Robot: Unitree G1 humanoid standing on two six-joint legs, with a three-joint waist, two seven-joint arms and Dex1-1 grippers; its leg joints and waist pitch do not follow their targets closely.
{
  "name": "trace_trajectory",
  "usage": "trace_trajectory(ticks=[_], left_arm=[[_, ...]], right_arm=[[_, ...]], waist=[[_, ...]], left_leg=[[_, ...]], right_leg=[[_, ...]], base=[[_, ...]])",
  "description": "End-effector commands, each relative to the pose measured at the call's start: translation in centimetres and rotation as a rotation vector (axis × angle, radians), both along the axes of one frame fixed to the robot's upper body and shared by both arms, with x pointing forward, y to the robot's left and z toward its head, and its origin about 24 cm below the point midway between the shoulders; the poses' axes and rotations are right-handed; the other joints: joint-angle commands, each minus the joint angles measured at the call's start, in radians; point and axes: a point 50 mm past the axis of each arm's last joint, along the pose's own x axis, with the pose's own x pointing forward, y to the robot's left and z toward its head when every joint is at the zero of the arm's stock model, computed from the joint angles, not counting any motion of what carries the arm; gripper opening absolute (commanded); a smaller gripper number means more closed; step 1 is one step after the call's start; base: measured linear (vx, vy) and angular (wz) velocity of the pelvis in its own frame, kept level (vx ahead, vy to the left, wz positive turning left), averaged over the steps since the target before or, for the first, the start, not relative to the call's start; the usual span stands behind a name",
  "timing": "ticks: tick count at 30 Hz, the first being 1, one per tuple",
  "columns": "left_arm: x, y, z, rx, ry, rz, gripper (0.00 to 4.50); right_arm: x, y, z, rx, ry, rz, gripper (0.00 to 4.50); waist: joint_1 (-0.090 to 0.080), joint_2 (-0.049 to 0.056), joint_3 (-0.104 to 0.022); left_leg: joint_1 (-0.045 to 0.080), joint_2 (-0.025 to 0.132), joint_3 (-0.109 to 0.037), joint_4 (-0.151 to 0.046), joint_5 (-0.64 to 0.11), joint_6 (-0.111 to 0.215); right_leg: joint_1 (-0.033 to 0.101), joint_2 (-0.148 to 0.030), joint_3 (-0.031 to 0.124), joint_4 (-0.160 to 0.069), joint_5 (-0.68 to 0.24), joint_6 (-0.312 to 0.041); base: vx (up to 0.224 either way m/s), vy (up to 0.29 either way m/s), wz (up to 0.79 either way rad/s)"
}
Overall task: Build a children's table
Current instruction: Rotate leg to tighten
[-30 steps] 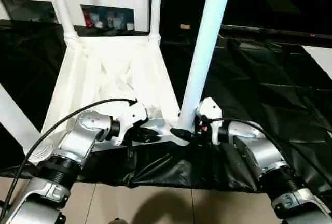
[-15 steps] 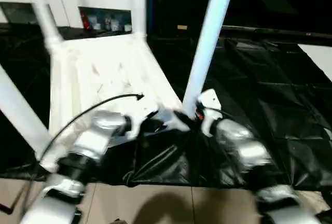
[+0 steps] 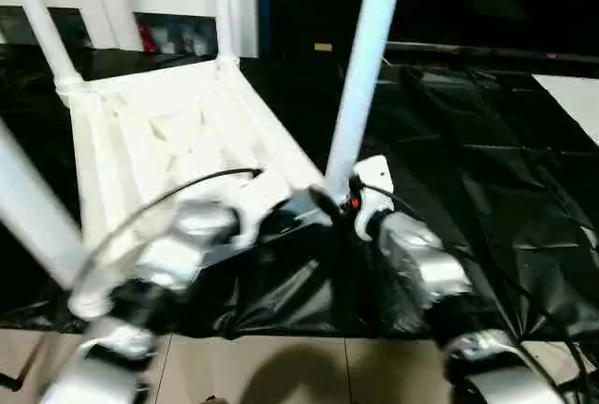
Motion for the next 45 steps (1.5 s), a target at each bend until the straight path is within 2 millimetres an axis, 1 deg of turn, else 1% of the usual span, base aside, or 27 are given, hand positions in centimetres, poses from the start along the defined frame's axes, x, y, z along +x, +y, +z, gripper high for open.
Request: trace_trajectory(ticks=[1,2,3,6,10,12,13,14,18,19,21,22,23,25,29,33,34,35,36,37,38,39,40,41,42,44,45], left_arm=[[-0.6,-0.5,0.2,-0.062,0.024,-0.093,0.0],[-1.0,0.1,0.2,-0.075,0.057,-0.134,0.0],[-1.2,0.3,0.2,-0.081,0.079,-0.153,0.0],[-1.7,0.9,0.2,-0.075,0.12,-0.21,0.0],[-1.8,1.5,0.3,-0.053,0.153,-0.273,0.0],[-1.9,1.6,0.3,-0.046,0.159,-0.287,0.0],[-1.9,1.7,0.4,-0.043,0.172,-0.308,0.0],[-1.9,1.8,0.4,-0.043,0.186,-0.319,0.0],[-2.0,1.9,0.6,-0.04,0.204,-0.342,0.0],[-2.0,2.0,0.6,-0.036,0.209,-0.348,0.0],[-2.1,2.1,0.5,-0.028,0.218,-0.357,0.0],[-2.1,2.2,0.5,-0.022,0.22,-0.362,0.0],[-2.0,2.2,0.4,-0.017,0.217,-0.363,0.0],[-2.0,2.2,0.4,-0.013,0.214,-0.362,0.0],[-1.9,2.3,0.3,-0.012,0.204,-0.348,0.0],[-1.4,2.2,0.2,-0.016,0.153,-0.287,0.0],[-0.6,1.7,0.2,-0.037,0.091,-0.177,0.0],[-0.2,1.6,0.1,-0.034,0.067,-0.124,0.0],[0.1,1.4,0.1,-0.033,0.052,-0.087,0.0],[0.2,1.3,0.1,-0.032,0.045,-0.072,0.0],[0.5,0.7,0.1,-0.037,-0.001,-0.009,0.0],[0.5,0.7,0.1,-0.037,-0.001,-0.009,0.0],[0.7,0.2,0.1,-0.042,-0.021,0.038,0.0],[0.7,0.0,0.1,-0.043,-0.024,0.048,0.0],[0.8,-0.7,0.0,-0.052,-0.027,0.088,0.0],[0.7,-1.7,-0.2,-0.061,-0.029,0.124,0.0],[0.6,-2.4,-0.4,-0.063,-0.031,0.127,0.0]], right_arm=[[-0.7,0.3,0.0,-0.017,-0.002,0.145,4.04],[-1.2,-0.4,0.1,-0.034,-0.005,0.231,4.04],[-1.4,-0.7,0.2,-0.045,-0.004,0.273,4.04],[-2.1,-1.2,0.2,-0.052,0.012,0.382,4.04],[-2.9,-1.9,0.0,-0.089,0.035,0.513,4.04],[-3.0,-1.9,0.0,-0.093,0.039,0.533,4.04],[-3.1,-1.9,0.0,-0.096,0.051,0.567,3.79],[-3.2,-1.9,0.1,-0.09,0.052,0.583,3.7],[-3.4,-1.7,0.4,-0.07,0.053,0.61,3.56],[-3.4,-1.6,0.4,-0.066,0.055,0.618,3.3],[-3.6,-1.6,0.4,-0.063,0.056,0.632,3.3],[-3.7,-1.6,0.3,-0.061,0.062,0.642,3.13],[-3.8,-1.6,0.2,-0.061,0.066,0.648,3.13],[-3.9,-1.6,0.1,-0.066,0.072,0.658,2.89],[-4.1,-1.6,-0.1,-0.067,0.08,0.662,2.74],[-4.1,-1.3,-0.4,-0.055,0.08,0.624,2.71],[-3.6,-0.6,-0.7,-0.023,0.061,0.498,2.7],[-3.2,-0.3,-0.9,-0.023,0.052,0.424,2.7],[-2.8,-0.1,-1.1,-0.024,0.052,0.363,2.7],[-2.7,0.0,-1.2,-0.024,0.052,0.338,2.7],[-2.1,0.6,-1.7,-0.028,0.059,0.213,2.7],[-2.1,0.6,-1.7,-0.028,0.059,0.213,2.7],[-1.8,1.1,-2.0,-0.02,0.072,0.133,2.7],[-1.8,1.3,-2.0,-0.018,0.076,0.118,2.7],[-1.7,2.1,-2.2,-0.012,0.082,0.072,2.7],[-1.6,3.2,-2.3,-0.007,0.086,0.008,2.7],[-1.7,4.1,-2.3,-0.004,0.082,-0.003,2.7]], waist=[[0.009,0.0,-0.054],[0.01,-0.008,-0.055],[0.019,-0.006,-0.057],[0.025,-0.003,-0.056],[0.036,-0.003,-0.053],[0.039,-0.004,-0.053],[0.043,-0.005,-0.052],[0.044,-0.005,-0.052],[0.048,-0.004,-0.054],[0.049,-0.003,-0.054],[0.051,-0.003,-0.055],[0.054,-0.003,-0.054],[0.055,-0.003,-0.054],[0.056,-0.003,-0.054],[0.062,-0.004,-0.055],[0.064,-0.005,-0.053],[0.063,-0.004,-0.05],[0.062,-0.004,-0.048],[0.058,-0.005,-0.047],[0.058,-0.006,-0.049],[0.056,0.001,-0.047],[0.051,-0.002,-0.045],[0.04,-0.003,-0.048],[0.036,-0.003,-0.047],[0.032,-0.001,-0.048],[0.027,-0.001,-0.048],[0.022,-0.003,-0.047]], left_leg=[[0.002,0.027,-0.01,-0.07,-0.249,0.02],[0.001,0.026,-0.009,-0.069,-0.243,0.022],[0.003,0.028,-0.008,-0.067,-0.229,0.029],[0.004,0.028,-0.005,-0.066,-0.207,0.037],[0.005,0.03,-0.005,-0.069,-0.232,0.029],[0.006,0.031,-0.005,-0.069,-0.238,0.025],[0.007,0.031,-0.006,-0.07,-0.246,0.019],[0.007,0.031,-0.006,-0.07,-0.248,0.019],[0.007,0.032,-0.006,-0.07,-0.236,0.016],[0.007,0.033,-0.006,-0.07,-0.232,0.017],[0.007,0.032,-0.006,-0.07,-0.232,0.016],[0.007,0.032,-0.005,-0.07,-0.232,0.016],[0.007,0.032,-0.005,-0.07,-0.234,0.015],[0.007,0.031,-0.006,-0.07,-0.237,0.014],[0.008,0.032,-0.006,-0.07,-0.239,0.009],[0.008,0.032,-0.007,-0.071,-0.243,0.008],[0.009,0.033,-0.007,-0.073,-0.265,0.001],[0.011,0.032,-0.008,-0.075,-0.28,-0.005],[0.011,0.029,-0.012,-0.076,-0.301,-0.021],[0.011,0.029,-0.013,-0.076,-0.304,-0.026],[0.018,0.03,-0.014,-0.077,-0.322,-0.033],[0.016,0.029,-0.016,-0.079,-0.331,-0.039],[0.013,0.028,-0.021,-0.08,-0.341,-0.04],[0.014,0.028,-0.02,-0.08,-0.341,-0.039],[0.014,0.028,-0.02,-0.079,-0.339,-0.036],[0.013,0.027,-0.019,-0.079,-0.336,-0.032],[0.009,0.028,-0.019,-0.08,-0.328,-0.033]], right_leg=[[0.042,-0.069,0.05,-0.077,-0.262,-0.179],[0.045,-0.067,0.049,-0.078,-0.258,-0.179],[0.046,-0.069,0.05,-0.073,-0.238,-0.183],[0.045,-0.067,0.05,-0.068,-0.18,-0.204],[0.045,-0.068,0.048,-0.071,-0.221,-0.203],[0.045,-0.07,0.049,-0.072,-0.238,-0.199],[0.045,-0.071,0.049,-0.073,-0.261,-0.193],[0.044,-0.07,0.049,-0.074,-0.266,-0.192],[0.044,-0.069,0.048,-0.07,-0.238,-0.199],[0.045,-0.069,0.048,-0.068,-0.226,-0.203],[0.045,-0.07,0.048,-0.068,-0.221,-0.205],[0.045,-0.069,0.048,-0.069,-0.225,-0.204],[0.045,-0.069,0.048,-0.069,-0.227,-0.203],[0.046,-0.07,0.048,-0.07,-0.238,-0.199],[0.045,-0.071,0.048,-0.07,-0.249,-0.195],[0.044,-0.071,0.048,-0.072,-0.256,-0.191],[0.04,-0.073,0.05,-0.077,-0.294,-0.18],[0.038,-0.074,0.05,-0.081,-0.319,-0.176],[0.038,-0.076,0.048,-0.084,-0.377,-0.161],[0.04,-0.078,0.048,-0.087,-0.403,-0.15],[0.032,-0.08,0.049,-0.096,-0.447,-0.136],[0.032,-0.078,0.048,-0.096,-0.461,-0.13],[0.037,-0.079,0.044,-0.099,-0.5,-0.107],[0.034,-0.079,0.045,-0.1,-0.499,-0.106],[0.032,-0.078,0.047,-0.099,-0.486,-0.109],[0.032,-0.076,0.047,-0.1,-0.471,-0.115],[0.031,-0.074,0.048,-0.097,-0.451,-0.121]], base=[[0.0,0.0,0.0],[0.0,0.0,0.0],[0.0,0.0,0.0],[0.0,0.0,0.0],[0.0,0.0,0.0],[0.0,0.0,0.0],[0.0,0.0,0.0],[0.0,0.0,0.0],[0.0,0.0,0.0],[0.0,0.0,0.0],[0.0,0.0,0.0],[0.0,0.0,0.0],[0.0,0.0,0.0],[0.0,0.0,0.0],[0.0,0.0,0.0],[0.0,0.0,0.0],[0.0,0.0,0.0],[0.0,0.0,0.0],[0.0,0.0,0.0],[0.0,0.0,0.0],[0.0,0.0,0.0],[0.0,0.0,0.0],[0.0,0.0,0.0],[0.0,0.0,0.0],[0.0,0.0,0.0],[0.0,0.0,0.0],[0.0,0.0,0.0]])
